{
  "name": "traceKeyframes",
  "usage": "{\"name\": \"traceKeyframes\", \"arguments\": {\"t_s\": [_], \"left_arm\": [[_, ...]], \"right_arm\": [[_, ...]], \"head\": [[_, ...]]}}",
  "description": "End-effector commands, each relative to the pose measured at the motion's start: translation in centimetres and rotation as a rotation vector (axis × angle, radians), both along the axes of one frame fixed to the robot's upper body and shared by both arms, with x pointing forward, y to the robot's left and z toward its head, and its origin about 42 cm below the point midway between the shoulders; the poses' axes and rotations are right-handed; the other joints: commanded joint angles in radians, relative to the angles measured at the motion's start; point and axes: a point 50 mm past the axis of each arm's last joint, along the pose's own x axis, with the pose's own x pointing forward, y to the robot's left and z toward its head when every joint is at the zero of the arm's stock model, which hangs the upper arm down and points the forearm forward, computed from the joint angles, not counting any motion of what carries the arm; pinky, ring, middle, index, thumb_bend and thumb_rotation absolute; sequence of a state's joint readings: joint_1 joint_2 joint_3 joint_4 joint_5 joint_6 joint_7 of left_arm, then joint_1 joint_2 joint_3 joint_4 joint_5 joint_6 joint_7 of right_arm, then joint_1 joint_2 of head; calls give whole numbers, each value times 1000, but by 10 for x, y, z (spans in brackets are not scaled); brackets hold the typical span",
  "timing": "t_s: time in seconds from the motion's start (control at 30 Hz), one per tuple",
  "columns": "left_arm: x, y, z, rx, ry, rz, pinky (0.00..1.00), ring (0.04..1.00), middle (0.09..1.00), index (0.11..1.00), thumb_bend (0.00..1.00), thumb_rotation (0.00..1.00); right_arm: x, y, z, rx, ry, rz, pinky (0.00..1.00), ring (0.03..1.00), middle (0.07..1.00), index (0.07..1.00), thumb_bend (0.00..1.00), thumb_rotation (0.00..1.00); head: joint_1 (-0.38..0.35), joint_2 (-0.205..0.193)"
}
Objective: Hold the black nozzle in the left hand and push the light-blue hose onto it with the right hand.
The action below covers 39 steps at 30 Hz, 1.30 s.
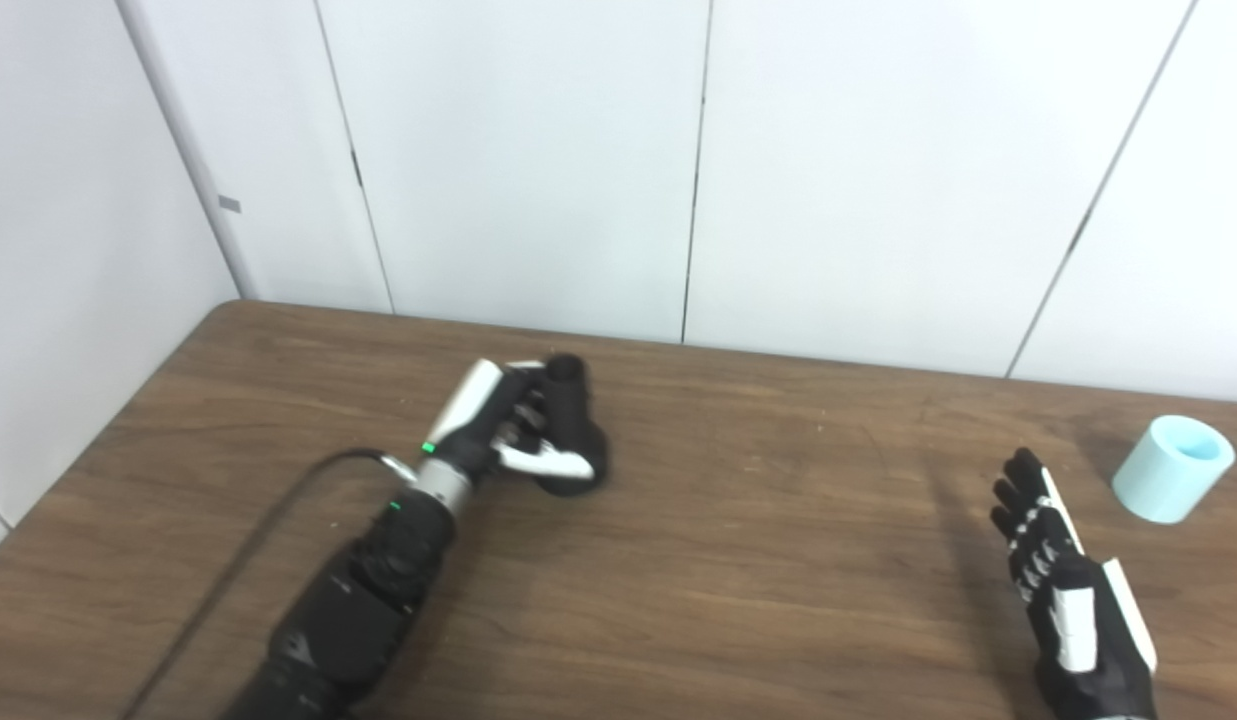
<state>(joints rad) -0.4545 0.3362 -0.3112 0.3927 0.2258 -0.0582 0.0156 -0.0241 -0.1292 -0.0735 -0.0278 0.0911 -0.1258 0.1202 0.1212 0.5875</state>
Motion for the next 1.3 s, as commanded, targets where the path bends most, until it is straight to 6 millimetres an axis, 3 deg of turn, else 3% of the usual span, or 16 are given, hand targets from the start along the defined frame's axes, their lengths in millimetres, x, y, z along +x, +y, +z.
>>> {"name": "traceKeyframes", "arguments": {"t_s": [0.0,0.07,0.2,0.47,0.83,1.0,1.13,1.27], "left_arm": [[-47,-21,-72,138,313,-148,273,346,459,492,527,0],[-53,-31,-69,158,309,-211,346,412,493,475,525,0],[-64,-49,-63,177,302,-289,354,422,499,469,525,0],[-84,-63,-57,164,303,-332,348,418,501,467,525,0],[-92,-60,-65,195,279,-351,368,443,506,463,524,0],[-88,-60,-66,202,266,-355,370,443,505,464,524,0],[-84,-57,-65,205,262,-341,359,434,506,463,524,0],[-83,-57,-64,202,255,-332,354,427,505,465,524,0]], "right_arm": [[-12,9,-15,34,48,-11,987,1000,1000,1000,712,1000],[-12,12,-14,35,47,-10,988,1000,1000,1000,716,1000],[-12,16,-10,36,46,-13,986,1000,1000,1000,725,1000],[-12,31,-3,35,43,-20,981,998,1000,1000,709,1000],[-9,40,5,32,43,-50,973,978,1000,1000,686,1000],[-2,28,31,-27,17,-81,872,891,913,950,661,988],[7,12,73,-197,-78,-123,734,795,805,849,664,798],[21,-10,114,-446,-220,-136,631,709,743,819,709,652]], "head": [[-8,3],[-20,5],[-53,13],[-112,30],[-157,38],[-139,35],[-142,32],[-144,32]]}}
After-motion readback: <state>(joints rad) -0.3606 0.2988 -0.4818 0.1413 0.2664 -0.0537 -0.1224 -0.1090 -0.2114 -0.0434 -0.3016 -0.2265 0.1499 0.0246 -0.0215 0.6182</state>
